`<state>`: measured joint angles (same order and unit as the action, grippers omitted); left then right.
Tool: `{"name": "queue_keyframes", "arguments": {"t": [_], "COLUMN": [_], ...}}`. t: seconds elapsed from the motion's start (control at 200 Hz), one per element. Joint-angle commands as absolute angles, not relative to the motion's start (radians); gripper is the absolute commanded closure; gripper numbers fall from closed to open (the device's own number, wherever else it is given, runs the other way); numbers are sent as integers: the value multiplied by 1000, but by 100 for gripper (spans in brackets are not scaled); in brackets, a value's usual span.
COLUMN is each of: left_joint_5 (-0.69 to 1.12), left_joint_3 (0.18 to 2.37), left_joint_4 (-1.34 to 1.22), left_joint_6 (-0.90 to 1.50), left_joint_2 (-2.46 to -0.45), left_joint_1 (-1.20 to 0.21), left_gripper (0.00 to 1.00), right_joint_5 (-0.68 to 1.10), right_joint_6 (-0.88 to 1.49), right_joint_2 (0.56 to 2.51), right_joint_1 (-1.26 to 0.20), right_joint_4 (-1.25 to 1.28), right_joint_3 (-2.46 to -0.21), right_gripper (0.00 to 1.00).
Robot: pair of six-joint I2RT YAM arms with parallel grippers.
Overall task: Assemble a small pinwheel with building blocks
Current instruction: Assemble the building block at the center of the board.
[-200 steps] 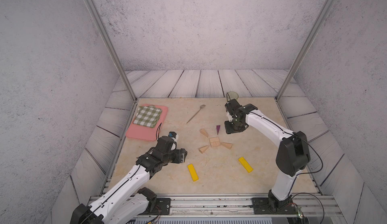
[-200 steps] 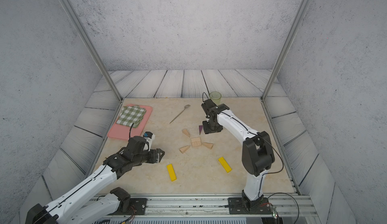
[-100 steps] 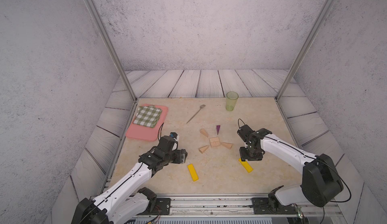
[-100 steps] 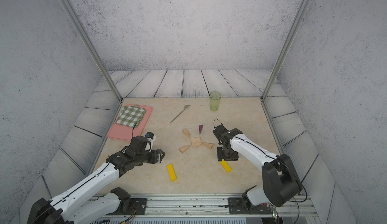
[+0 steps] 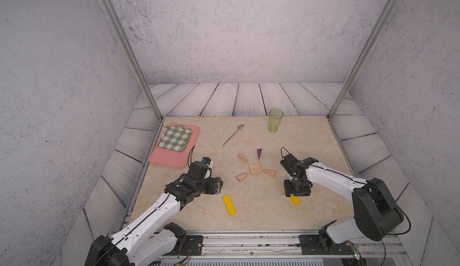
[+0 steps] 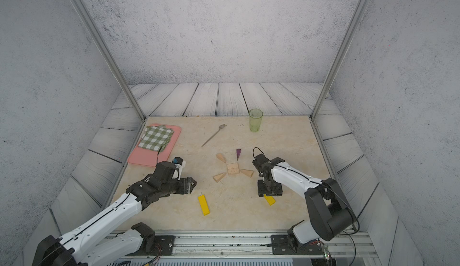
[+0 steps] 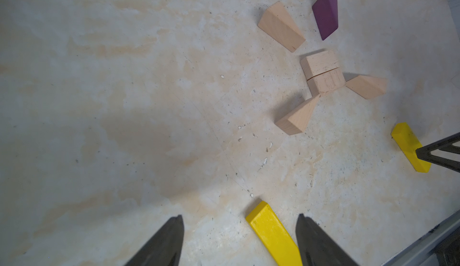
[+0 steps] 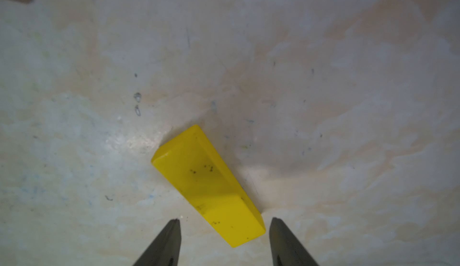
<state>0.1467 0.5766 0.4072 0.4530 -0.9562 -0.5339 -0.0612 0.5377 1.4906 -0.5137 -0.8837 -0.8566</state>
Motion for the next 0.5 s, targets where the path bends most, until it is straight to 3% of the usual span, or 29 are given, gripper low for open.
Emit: {"name": "queue_keyframes", "arguments": {"t": [0.0,0.355,0.495], "left_joint_5": [151,153,151], "left_joint_3": [563,562,561], "left_joint_4": [397,392,392], "left_joint_6": [456,456,455], "left_joint_2": [-956,-968,-968], "left_joint_1": [-528,-528,-528], "left_gripper": [23,22,22], "right_joint_5": [-54,-41,-32], "right_joint_6": [523,529,557], "right_joint_2": [1540,1589,1588], "right_joint_1": [-523,-559,-633], "right_joint_4": [-857,-811,-829], "right_joint_3": [-840,-811,-874], "right_gripper": [40,66,69]}}
